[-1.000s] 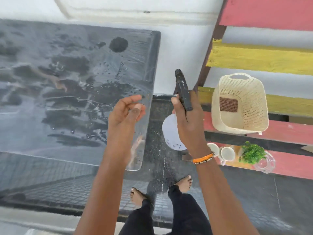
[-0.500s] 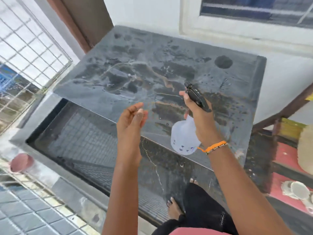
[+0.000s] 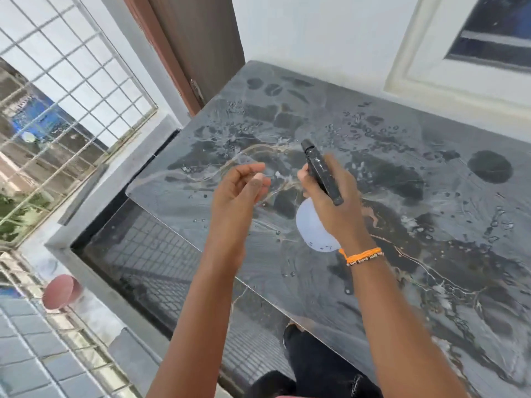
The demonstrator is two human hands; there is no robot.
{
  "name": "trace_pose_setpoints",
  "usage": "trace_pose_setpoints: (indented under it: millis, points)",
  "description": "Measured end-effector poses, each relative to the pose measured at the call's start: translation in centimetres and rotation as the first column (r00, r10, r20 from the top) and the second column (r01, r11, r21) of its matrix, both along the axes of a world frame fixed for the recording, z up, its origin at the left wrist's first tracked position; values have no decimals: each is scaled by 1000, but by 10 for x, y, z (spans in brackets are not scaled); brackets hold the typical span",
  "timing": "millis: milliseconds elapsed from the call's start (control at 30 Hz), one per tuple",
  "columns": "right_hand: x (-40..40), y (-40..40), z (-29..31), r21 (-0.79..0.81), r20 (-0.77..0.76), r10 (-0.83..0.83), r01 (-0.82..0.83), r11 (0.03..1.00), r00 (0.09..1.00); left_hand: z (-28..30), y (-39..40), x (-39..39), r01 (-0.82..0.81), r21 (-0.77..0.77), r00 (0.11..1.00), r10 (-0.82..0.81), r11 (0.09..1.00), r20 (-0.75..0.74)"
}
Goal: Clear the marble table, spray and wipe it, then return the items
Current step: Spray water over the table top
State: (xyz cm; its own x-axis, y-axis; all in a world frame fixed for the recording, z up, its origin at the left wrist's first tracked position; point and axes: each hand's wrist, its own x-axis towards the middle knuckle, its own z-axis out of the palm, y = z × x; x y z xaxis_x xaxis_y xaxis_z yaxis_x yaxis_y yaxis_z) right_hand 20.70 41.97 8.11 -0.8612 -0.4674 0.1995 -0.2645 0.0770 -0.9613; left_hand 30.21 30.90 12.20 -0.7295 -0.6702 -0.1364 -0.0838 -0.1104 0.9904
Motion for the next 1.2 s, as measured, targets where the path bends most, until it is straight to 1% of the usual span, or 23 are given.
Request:
trace_pose_setpoints:
  millis: [67, 200, 267, 333, 400, 467, 533, 600, 633, 700, 733, 767, 800, 833, 900, 967, 1000, 1033, 1133, 1200]
  points:
    - [-23, -24, -1, 33, -64, -33, 35, 999, 997, -1, -27, -28, 27, -18, 999, -27, 999, 23]
    - [-59, -64, -3, 104, -121, -47, 60, 993, 992, -8, -75, -69, 90, -27, 995, -89, 996, 33]
    - [-75, -81, -5, 145, -124, -43, 61, 988, 991, -17, -99, -87, 115, -23, 992, -114, 993, 51]
    - [-89, -98, -9, 150, -94, -53, 66, 986, 994, -30, -127, -106, 144, -54, 984, -138, 988, 109]
    - [-99, -117, -12, 146, -52, -96, 103, 984, 994, -46, -155, -125, 219, -159, 956, -179, 963, 232]
    - [-107, -138, -15, 166, -32, -170, 173, 971, 985, -64, -185, -144, 383, -280, 883, -259, 880, 392]
    - [-119, -167, -20, 222, -15, -250, 247, 943, 968, -83, -221, -165, 547, -304, 784, -349, 780, 514]
    - [-126, -182, -22, 259, 2, -299, 288, 922, 954, -93, -237, -175, 637, -335, 717, -374, 695, 588]
    - [-130, -193, -25, 268, 30, -334, 314, 911, 942, -98, -248, -182, 685, -367, 681, -374, 629, 629]
    - [-137, -214, -29, 248, 123, -412, 374, 894, 903, -108, -264, -191, 792, -423, 586, -349, 441, 732]
    - [-139, -223, -31, 235, 172, -442, 399, 886, 881, -113, -271, -194, 836, -420, 531, -327, 352, 782]
    - [-142, -232, -33, 227, 220, -462, 415, 881, 859, -117, -277, -196, 872, -393, 476, -320, 291, 819]
    - [-145, -239, -34, 232, 257, -477, 426, 875, 840, -120, -281, -197, 900, -355, 425, -327, 253, 844]
    - [-148, -246, -36, 248, 287, -495, 435, 865, 820, -123, -283, -198, 919, -320, 384, -340, 230, 858]
    - [-151, -258, -42, 342, 291, -555, 457, 821, 780, -129, -286, -197, 939, -287, 339, -354, 192, 872]
    - [-152, -264, -46, 461, 276, -600, 444, 768, 751, -131, -286, -194, 943, -286, 330, -356, 173, 874]
    - [-152, -265, -48, 490, 295, -621, 443, 751, 726, -132, -286, -192, 939, -298, 341, -357, 171, 870]
    - [-152, -266, -49, 485, 337, -634, 449, 751, 696, -132, -286, -191, 935, -314, 354, -356, 167, 865]
    - [-151, -256, -48, 383, 503, -617, 484, 787, 605, -135, -287, -187, 926, -340, 376, -352, 164, 857]
    - [-146, -242, -44, 296, 603, -606, 561, 773, 518, -135, -282, -187, 928, -335, 373, -355, 166, 857]
